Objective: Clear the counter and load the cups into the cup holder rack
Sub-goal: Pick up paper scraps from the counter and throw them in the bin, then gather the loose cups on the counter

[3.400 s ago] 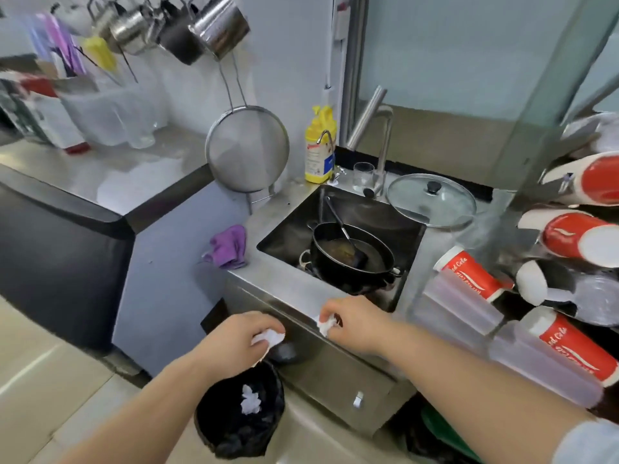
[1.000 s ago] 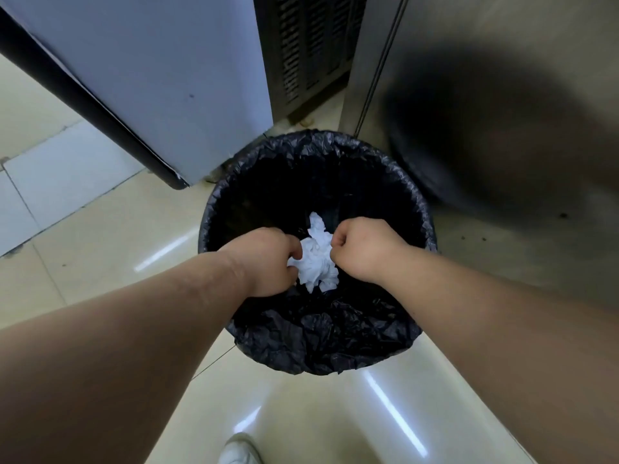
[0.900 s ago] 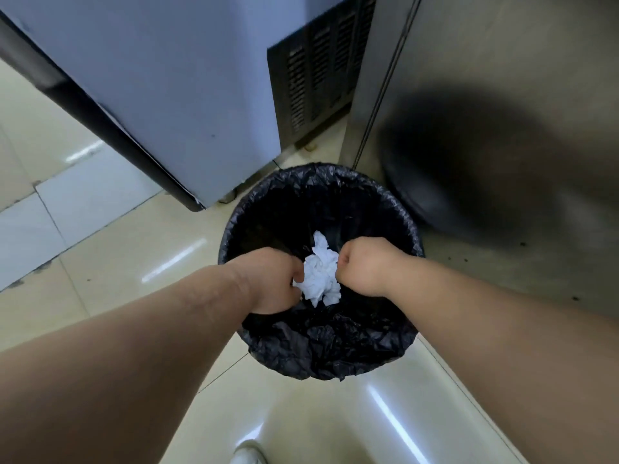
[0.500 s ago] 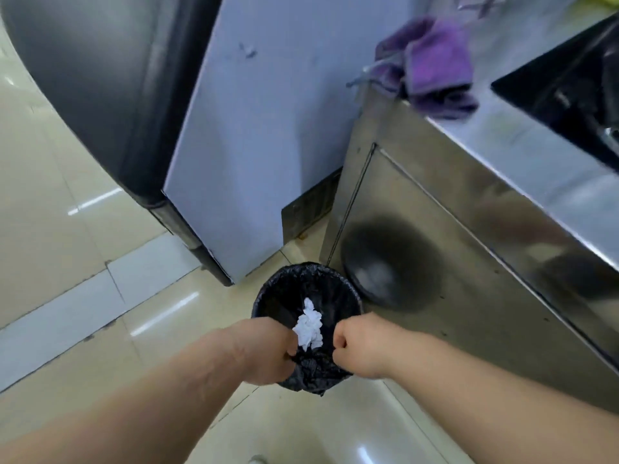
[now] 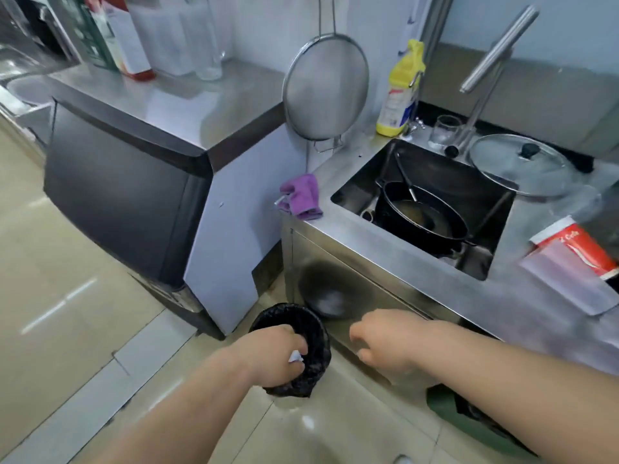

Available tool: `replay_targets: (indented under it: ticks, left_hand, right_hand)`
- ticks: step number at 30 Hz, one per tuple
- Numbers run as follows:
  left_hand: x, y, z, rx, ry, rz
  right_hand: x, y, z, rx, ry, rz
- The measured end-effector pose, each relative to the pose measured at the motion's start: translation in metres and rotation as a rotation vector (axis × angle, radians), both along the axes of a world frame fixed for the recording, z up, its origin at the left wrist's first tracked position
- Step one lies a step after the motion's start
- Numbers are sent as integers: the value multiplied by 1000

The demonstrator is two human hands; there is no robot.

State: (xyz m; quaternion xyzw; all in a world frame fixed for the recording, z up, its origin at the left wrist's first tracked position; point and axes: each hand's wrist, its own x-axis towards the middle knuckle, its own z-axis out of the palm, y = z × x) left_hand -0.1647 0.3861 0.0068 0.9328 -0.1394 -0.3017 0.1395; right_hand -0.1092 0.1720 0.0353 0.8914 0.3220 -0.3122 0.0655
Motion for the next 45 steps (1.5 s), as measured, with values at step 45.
replay_targets:
  ticks: [45]
  left_hand:
    - [122, -482, 87, -67, -65, -826]
  right_hand:
    - [-64, -445, 44, 276, -190, -948]
